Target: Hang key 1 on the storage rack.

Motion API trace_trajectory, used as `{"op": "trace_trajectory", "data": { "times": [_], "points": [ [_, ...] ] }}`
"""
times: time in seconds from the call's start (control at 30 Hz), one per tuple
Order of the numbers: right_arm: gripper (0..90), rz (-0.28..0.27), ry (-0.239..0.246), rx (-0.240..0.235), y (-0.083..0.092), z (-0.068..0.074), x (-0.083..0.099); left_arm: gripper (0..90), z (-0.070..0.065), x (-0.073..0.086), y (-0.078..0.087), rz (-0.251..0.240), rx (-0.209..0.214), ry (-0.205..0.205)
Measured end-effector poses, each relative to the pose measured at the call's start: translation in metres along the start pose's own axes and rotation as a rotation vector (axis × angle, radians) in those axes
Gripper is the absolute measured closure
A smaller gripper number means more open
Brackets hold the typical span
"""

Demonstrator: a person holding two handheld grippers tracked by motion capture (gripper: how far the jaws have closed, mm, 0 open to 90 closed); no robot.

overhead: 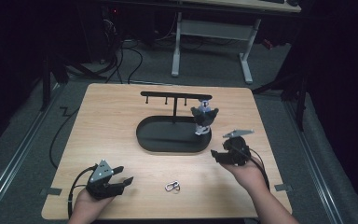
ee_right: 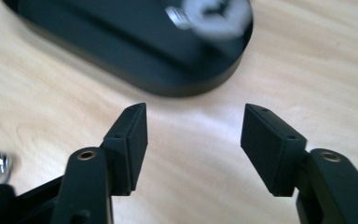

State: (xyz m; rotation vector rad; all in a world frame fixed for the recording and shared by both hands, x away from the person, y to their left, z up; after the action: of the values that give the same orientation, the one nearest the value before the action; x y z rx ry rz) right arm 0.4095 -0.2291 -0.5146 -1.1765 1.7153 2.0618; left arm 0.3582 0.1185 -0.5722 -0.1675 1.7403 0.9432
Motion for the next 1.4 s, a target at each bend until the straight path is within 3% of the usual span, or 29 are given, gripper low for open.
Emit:
{"op": "trace_trajectory", "data": {
  "times": [0.07,0.2,0.33,0.43,0.5,0.57,0.6,0.67,0.7,0.77,1.0,1.23,1.4],
  "points": [
    [44.3,-0.046,0.006,0.003,0.002,0.003,0.015,43.0,-0.005,0.001,-0.002,0.006,0.007,-0.002],
    [44.7,-0.124,-0.053,-0.037,0.005,0.007,0.042,43.7,-0.014,0.001,-0.005,0.016,0.003,-0.028],
    [44.7,-0.186,-0.083,-0.045,0.01,0.006,0.06,43.8,-0.022,-0.001,-0.008,0.014,0.007,-0.038],
    [44.1,-0.221,-0.08,-0.037,0.013,0.006,0.069,44.3,-0.028,-0.003,-0.012,0.027,0.014,-0.05],
    [45.2,-0.282,-0.082,-0.012,0.021,0.004,0.078,45.5,-0.03,-0.004,-0.014,0.04,0.004,-0.066],
    [45.2,-0.271,-0.086,-0.006,0.025,0.003,0.086,49.1,-0.032,-0.006,-0.017,0.042,0.009,-0.049],
    [46.4,-0.269,-0.06,-0.005,0.028,0.002,0.089,54.0,-0.034,-0.007,-0.019,0.044,0.013,-0.038],
    [47.0,-0.272,-0.049,0.009,0.03,-0.002,0.093,70.7,-0.04,-0.009,-0.027,0.065,0.014,-0.033],
    [46.9,-0.269,-0.077,-0.005,0.029,-0.004,0.095,81.4,-0.043,-0.01,-0.029,0.066,0.016,-0.035],
    [47.1,-0.273,-0.095,-0.029,0.029,-0.003,0.094,90.0,-0.055,-0.013,-0.039,0.095,0.015,-0.061],
    [47.4,-0.258,-0.056,-0.06,0.025,0.006,0.093,90.0,-0.089,-0.016,-0.073,0.155,0.054,-0.089],
    [47.3,-0.256,-0.033,-0.089,0.025,0.014,0.092,90.0,-0.115,-0.025,-0.085,0.162,0.094,-0.121],
    [47.1,-0.25,-0.028,-0.102,0.024,0.016,0.092,89.3,-0.134,-0.03,-0.106,0.174,0.123,-0.15]
  ]
}}
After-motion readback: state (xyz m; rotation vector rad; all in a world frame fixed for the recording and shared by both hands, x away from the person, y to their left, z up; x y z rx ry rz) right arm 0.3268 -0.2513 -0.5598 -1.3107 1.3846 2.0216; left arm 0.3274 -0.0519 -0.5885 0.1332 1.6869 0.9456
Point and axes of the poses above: each handheld gripper's, and its own axes: y roughly backward along the jaws, x roughly out of its underside, z roughly to its left, the point moved 9 cm from there along -y, roughly forward along the jaws, and after that the axes turned 4 degrees about -z, right-handed, at the moved point
